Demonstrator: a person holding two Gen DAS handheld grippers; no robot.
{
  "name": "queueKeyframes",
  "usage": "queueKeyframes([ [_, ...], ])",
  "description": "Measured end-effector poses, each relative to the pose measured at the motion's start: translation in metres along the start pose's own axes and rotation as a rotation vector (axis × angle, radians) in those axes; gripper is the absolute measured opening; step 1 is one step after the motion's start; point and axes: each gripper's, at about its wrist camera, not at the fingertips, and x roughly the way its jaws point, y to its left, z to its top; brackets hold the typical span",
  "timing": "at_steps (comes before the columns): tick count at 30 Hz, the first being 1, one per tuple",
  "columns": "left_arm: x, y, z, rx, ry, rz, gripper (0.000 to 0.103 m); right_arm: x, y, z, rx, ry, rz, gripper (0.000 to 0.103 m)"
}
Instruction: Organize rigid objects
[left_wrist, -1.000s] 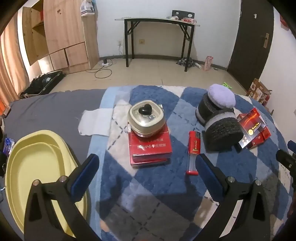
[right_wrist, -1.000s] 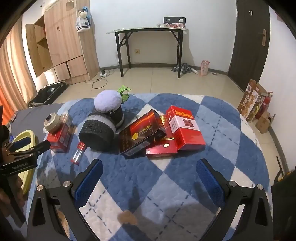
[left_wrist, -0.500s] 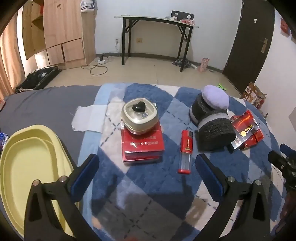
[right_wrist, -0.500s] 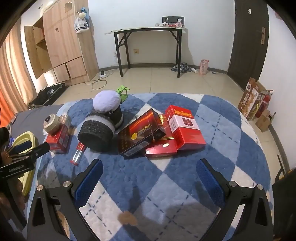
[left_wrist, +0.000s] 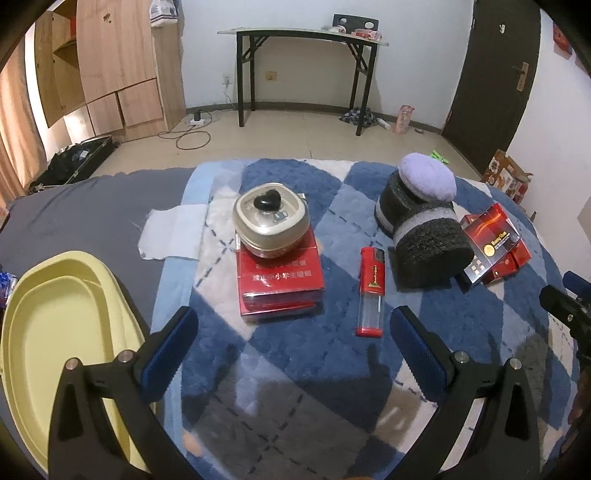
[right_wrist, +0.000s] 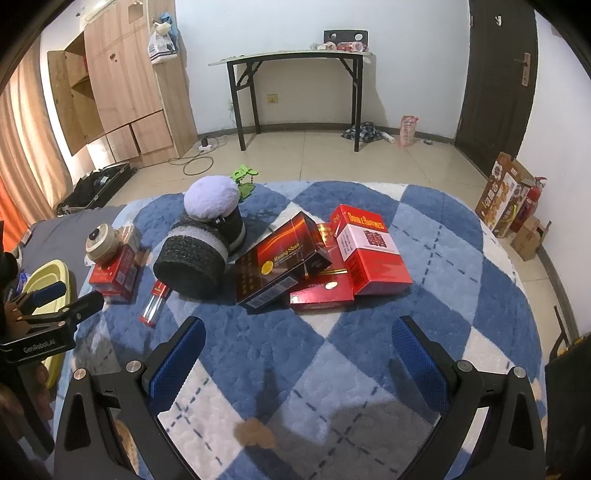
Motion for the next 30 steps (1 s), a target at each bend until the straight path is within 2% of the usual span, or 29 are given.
queueKeyframes([
  [19, 0.002, 0.01, 0.002, -0.058, 0.014, -0.034, 0.103, 0.004, -0.007, -0.002, 0.032, 0.016, 0.017, 0.103],
  [30, 0.005, 0.011, 0.001, -0.052, 0.024, -0.013, 0.103, 0.004, -0.007, -0.001, 0.034, 0.013, 0.02, 0.103],
])
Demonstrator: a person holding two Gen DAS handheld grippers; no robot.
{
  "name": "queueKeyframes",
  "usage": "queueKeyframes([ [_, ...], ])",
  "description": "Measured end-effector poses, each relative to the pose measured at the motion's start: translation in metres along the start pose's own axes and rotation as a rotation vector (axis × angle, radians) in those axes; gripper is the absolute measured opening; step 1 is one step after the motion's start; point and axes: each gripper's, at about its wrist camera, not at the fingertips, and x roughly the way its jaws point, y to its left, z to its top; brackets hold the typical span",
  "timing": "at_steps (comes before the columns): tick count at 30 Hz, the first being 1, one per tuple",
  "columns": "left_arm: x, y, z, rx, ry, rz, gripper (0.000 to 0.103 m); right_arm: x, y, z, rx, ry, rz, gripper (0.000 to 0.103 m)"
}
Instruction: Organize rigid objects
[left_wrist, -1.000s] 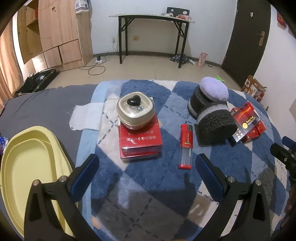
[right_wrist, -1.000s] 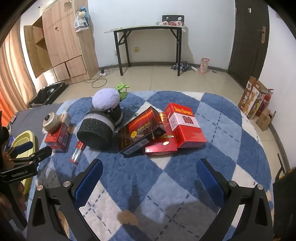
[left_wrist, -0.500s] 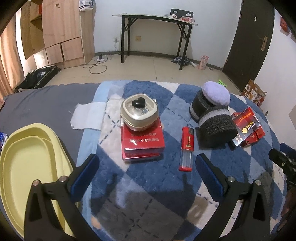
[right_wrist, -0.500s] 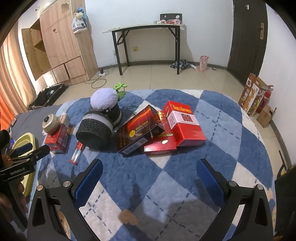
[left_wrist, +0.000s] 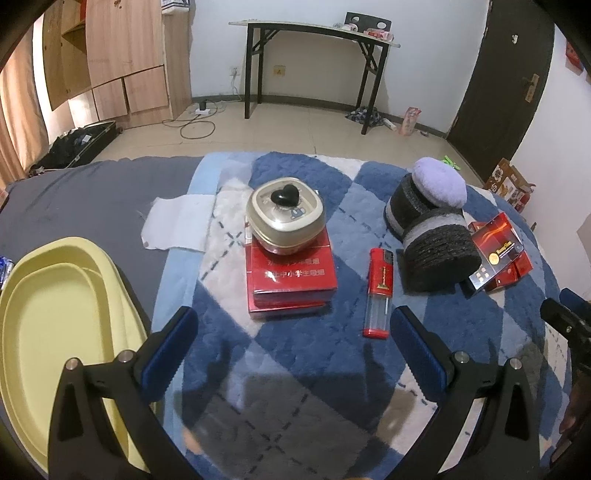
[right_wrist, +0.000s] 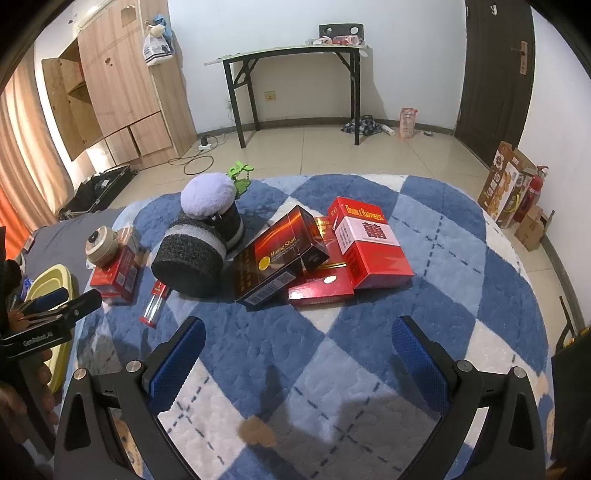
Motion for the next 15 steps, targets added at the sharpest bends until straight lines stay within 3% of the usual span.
queueKeyframes([
  [15, -0.006, 0.012, 0.008, -0.014, -0.016, 0.004, 0.103, 0.002, -0.014, -0.001, 0.065, 0.026, 0.023, 0.103],
])
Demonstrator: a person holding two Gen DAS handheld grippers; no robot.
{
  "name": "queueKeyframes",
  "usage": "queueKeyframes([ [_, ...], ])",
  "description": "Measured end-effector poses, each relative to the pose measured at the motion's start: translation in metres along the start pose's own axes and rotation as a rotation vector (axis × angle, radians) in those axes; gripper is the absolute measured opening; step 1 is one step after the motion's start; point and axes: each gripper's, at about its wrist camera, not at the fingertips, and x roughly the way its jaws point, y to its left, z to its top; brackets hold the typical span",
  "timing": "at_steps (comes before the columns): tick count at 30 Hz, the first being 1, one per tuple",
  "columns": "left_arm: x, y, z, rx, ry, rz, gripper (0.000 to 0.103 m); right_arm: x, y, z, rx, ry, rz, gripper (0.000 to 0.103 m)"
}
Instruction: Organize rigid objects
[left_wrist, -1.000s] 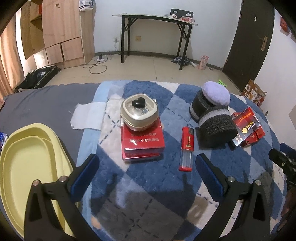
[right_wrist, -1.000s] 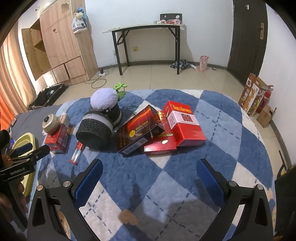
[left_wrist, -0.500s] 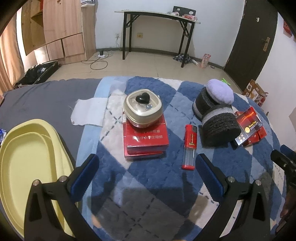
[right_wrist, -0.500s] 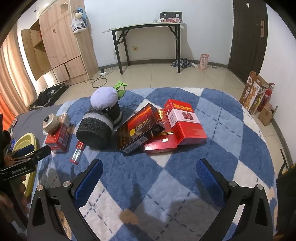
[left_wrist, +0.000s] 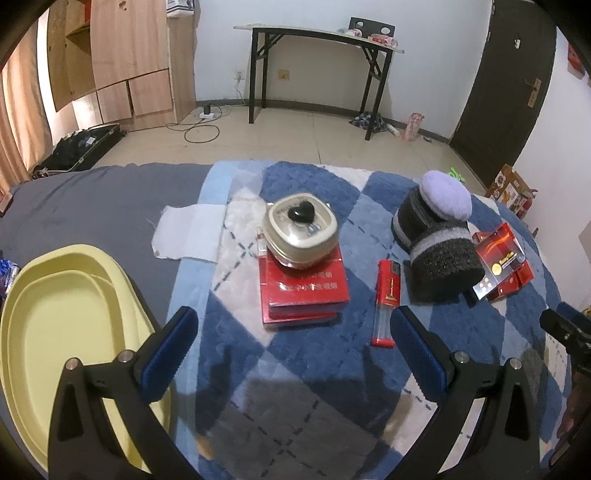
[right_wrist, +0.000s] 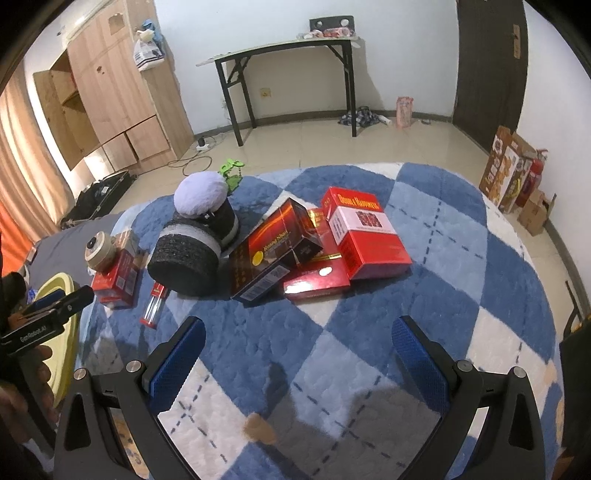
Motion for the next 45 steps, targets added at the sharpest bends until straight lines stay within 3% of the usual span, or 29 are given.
queueKeyframes([
  [10, -0.02, 0.012, 0.007, -0.043, 0.002, -0.054, 0.103, -0.015, -0.016, -0.011, 0.036, -0.023, 0.003, 0.103],
  [15, -0.022, 0.017, 0.01, -0.069, 0.003, -0.052, 0.103, -0.021, -0.043, -0.008, 0.105, -0.051, 0.032, 0.103],
  [19, -0.019, 0.013, 0.01, -0.041, -0.009, -0.055, 0.103, -0.005, -0.075, 0.003, 0.19, 0.015, 0.039, 0.103],
  [23, -0.011, 0.01, 0.015, -0.05, 0.004, -0.076, 0.103, 0.01, -0.077, 0.028, 0.099, -0.01, 0.07, 0.103],
  [26, -0.002, 0.01, 0.022, -0.061, 0.029, -0.107, 0.103, 0.032, -0.087, 0.036, 0.115, 0.002, 0.115, 0.102],
  [28, 0.004, 0.009, 0.028, -0.042, 0.039, -0.094, 0.099, 0.047, -0.1, 0.038, 0.148, 0.011, 0.123, 0.1],
  [30, 0.006, 0.007, 0.037, -0.023, 0.038, -0.092, 0.086, 0.06, -0.109, 0.037, 0.152, 0.011, 0.128, 0.1],
  [35, 0.016, -0.01, 0.053, 0.08, 0.034, -0.046, 0.085, 0.073, -0.117, 0.036, 0.158, -0.033, 0.169, 0.1],
  [38, 0.028, -0.006, 0.056, 0.093, 0.058, -0.026, 0.065, 0.078, -0.117, 0.034, 0.136, -0.034, 0.164, 0.101],
  [41, 0.035, 0.003, 0.054, 0.064, 0.074, -0.041, 0.064, 0.083, -0.115, 0.034, 0.109, -0.029, 0.159, 0.1],
  [45, 0.037, -0.005, 0.055, 0.098, 0.051, -0.054, 0.065, 0.084, -0.118, 0.039, 0.14, -0.04, 0.179, 0.098],
])
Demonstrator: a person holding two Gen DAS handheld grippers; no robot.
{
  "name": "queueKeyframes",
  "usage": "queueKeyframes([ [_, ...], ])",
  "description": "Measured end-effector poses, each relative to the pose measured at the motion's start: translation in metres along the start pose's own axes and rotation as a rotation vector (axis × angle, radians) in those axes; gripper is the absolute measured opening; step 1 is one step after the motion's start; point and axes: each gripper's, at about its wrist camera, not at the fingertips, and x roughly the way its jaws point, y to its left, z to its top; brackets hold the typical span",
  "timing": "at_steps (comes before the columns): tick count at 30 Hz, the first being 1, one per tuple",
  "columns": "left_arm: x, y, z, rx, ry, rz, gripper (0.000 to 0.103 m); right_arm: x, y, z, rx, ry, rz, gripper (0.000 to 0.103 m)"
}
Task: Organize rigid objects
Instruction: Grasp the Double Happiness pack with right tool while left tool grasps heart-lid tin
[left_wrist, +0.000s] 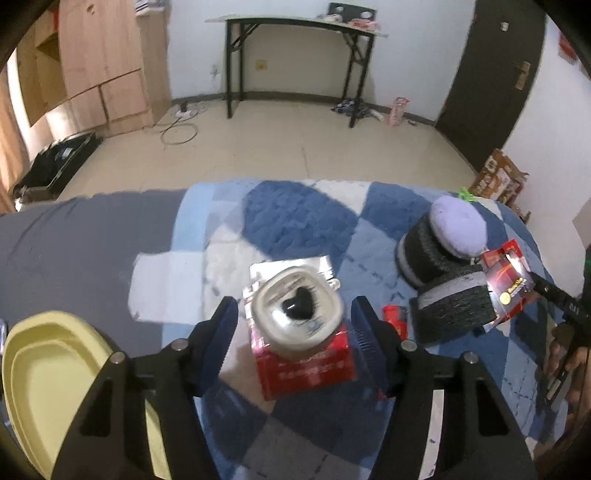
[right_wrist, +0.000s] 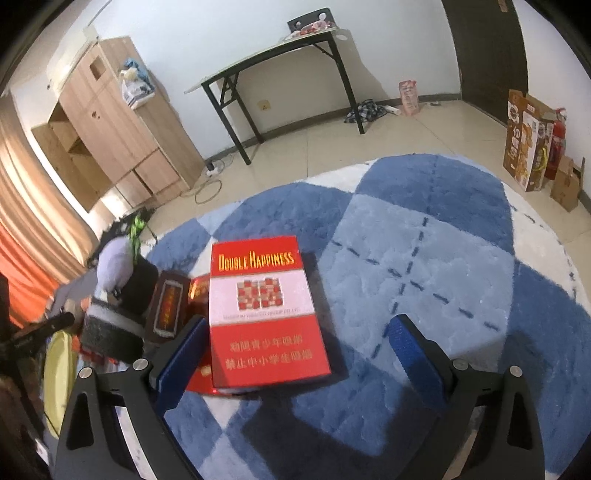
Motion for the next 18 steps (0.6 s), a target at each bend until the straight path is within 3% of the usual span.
queueKeyframes([
  [3, 0.011, -0.007, 0.002, 0.04, 0.006, 0.014, 0.065, 0.004, 0.003, 0.001, -0.011, 0.011, -0.007, 0.096],
  [6, 0.019, -0.005, 0.001, 0.03, 0.013, 0.017, 0.064, 0.008, 0.007, 0.0, -0.036, 0.008, -0.012, 0.086],
  [7, 0.018, -0.004, 0.001, 0.021, 0.002, 0.02, 0.062, 0.009, 0.007, 0.0, -0.034, 0.004, -0.008, 0.079],
  [8, 0.017, -0.002, 0.001, 0.014, -0.005, 0.022, 0.053, 0.01, 0.008, 0.001, -0.033, 0.001, 0.005, 0.074],
  [10, 0.016, 0.001, 0.001, -0.005, -0.009, 0.012, 0.053, 0.01, 0.009, 0.0, -0.043, -0.009, 0.025, 0.056],
  [18, 0.005, 0.01, -0.006, -0.029, -0.014, -0.018, 0.053, -0.003, 0.006, -0.012, 0.0, -0.077, -0.002, 0.055],
])
